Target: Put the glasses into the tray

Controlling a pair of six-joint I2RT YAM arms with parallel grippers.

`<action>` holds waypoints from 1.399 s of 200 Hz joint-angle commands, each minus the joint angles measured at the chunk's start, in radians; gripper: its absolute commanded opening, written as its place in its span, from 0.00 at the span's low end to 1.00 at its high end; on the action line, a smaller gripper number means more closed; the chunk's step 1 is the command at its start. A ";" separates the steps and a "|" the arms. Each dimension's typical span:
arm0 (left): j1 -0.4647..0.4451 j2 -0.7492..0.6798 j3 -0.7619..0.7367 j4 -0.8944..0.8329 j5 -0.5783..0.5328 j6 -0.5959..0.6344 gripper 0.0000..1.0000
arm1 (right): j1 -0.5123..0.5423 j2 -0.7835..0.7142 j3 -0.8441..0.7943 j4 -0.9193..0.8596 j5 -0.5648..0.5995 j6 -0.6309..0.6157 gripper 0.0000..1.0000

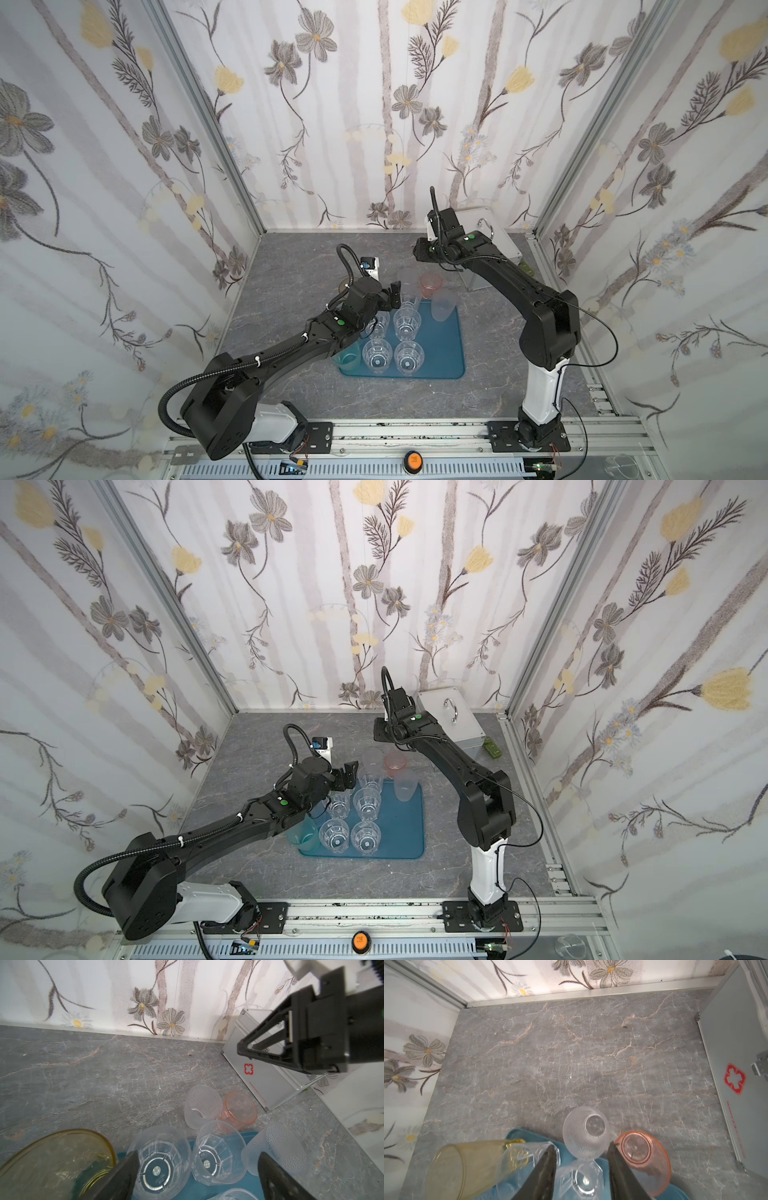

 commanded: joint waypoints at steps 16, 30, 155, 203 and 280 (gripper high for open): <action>0.005 0.022 0.015 0.020 0.047 -0.050 0.90 | 0.008 0.106 0.083 -0.069 0.014 -0.063 0.43; 0.004 0.025 0.012 0.020 0.051 -0.056 0.90 | 0.008 0.130 0.081 -0.089 0.025 -0.082 0.43; 0.004 0.013 -0.007 0.020 0.031 -0.037 0.89 | 0.019 0.265 0.111 -0.098 0.098 -0.158 0.16; 0.003 -0.001 -0.015 0.020 0.025 -0.036 0.89 | 0.030 0.146 0.113 -0.095 0.138 -0.164 0.04; -0.061 -0.097 -0.006 0.005 -0.106 0.049 0.88 | 0.032 -0.285 -0.170 -0.106 0.102 -0.113 0.04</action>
